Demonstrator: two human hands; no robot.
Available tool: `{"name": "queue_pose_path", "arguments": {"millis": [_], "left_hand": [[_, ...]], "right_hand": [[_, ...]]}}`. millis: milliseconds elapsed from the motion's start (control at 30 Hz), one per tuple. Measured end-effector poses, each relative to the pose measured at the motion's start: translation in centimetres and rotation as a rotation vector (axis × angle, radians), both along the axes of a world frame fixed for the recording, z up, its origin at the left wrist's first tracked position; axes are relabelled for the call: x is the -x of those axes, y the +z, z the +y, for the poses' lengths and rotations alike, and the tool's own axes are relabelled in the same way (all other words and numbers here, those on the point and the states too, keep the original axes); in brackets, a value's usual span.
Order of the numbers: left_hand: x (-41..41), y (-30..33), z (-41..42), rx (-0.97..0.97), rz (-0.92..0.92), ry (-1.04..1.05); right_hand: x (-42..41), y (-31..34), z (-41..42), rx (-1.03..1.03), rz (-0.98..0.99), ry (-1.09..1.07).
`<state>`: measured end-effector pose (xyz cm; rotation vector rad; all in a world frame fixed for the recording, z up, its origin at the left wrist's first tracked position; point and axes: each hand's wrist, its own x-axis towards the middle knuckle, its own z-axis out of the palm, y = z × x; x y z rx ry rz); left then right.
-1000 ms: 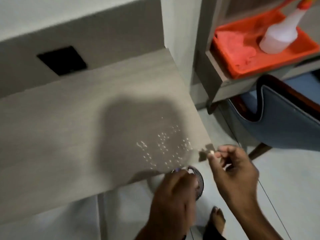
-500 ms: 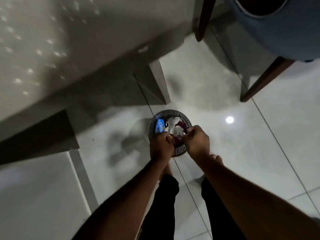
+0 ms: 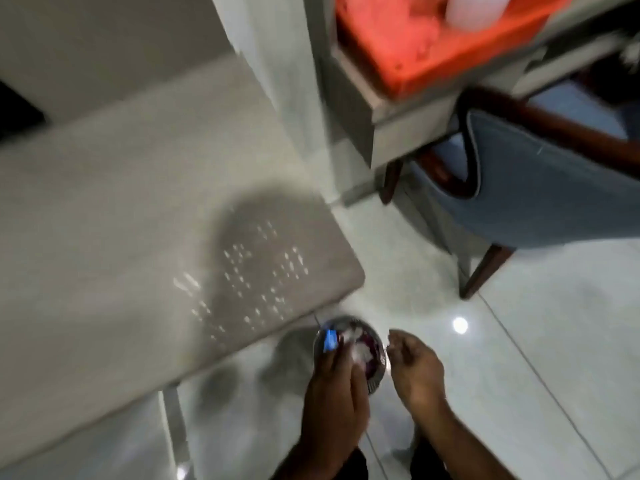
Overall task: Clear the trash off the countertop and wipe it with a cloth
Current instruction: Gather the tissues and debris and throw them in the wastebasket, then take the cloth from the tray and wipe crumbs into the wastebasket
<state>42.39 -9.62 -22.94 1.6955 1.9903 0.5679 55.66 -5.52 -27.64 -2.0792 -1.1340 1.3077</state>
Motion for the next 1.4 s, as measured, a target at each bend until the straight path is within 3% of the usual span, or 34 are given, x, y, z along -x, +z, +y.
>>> {"name": "queue_pose_path", "arguments": {"millis": [67, 167, 267, 400, 533, 733, 900, 1067, 1233, 1400], "left_hand": [[-0.1, 6.9, 0.9, -0.194, -0.033, -0.078], [0.8, 14.7, 4.0, -0.323, -0.005, -0.184], [2.7, 20.5, 10.3, -0.413, 0.064, -0.160], [5.0, 23.2, 18.1, -0.333, 0.223, -0.053], [7.1, 21.2, 24.8, -0.146, 0.387, -0.019], [10.1, 16.2, 31.7, 0.088, 0.498, 0.107], [10.2, 13.2, 34.2, 0.145, 0.531, 0.172], [11.0, 11.5, 34.5, 0.184, 0.552, 0.176], [11.3, 11.1, 34.5, 0.145, 0.540, 0.164], [11.4, 11.4, 34.5, 0.153, 0.521, 0.169]], "right_hand": [[-0.1, 6.9, 1.2, -0.117, -0.017, -0.003], [0.3, 15.4, 2.7, -0.226, -0.020, -0.030], [1.3, 22.7, 5.8, -0.368, 0.010, -0.063], [2.4, 28.3, 12.4, -0.538, -0.046, 0.021], [2.2, 31.2, 22.5, -0.623, -0.120, 0.095], [2.0, 29.7, 37.7, -0.479, -0.290, 0.327], [2.3, 24.4, 46.0, -0.343, -0.385, 0.511], [3.7, 20.7, 49.5, -0.241, -0.763, 0.640], [4.7, 17.9, 51.2, -0.336, -0.661, 0.573], [4.0, 20.5, 50.5, -0.466, -0.741, 0.595]]}}
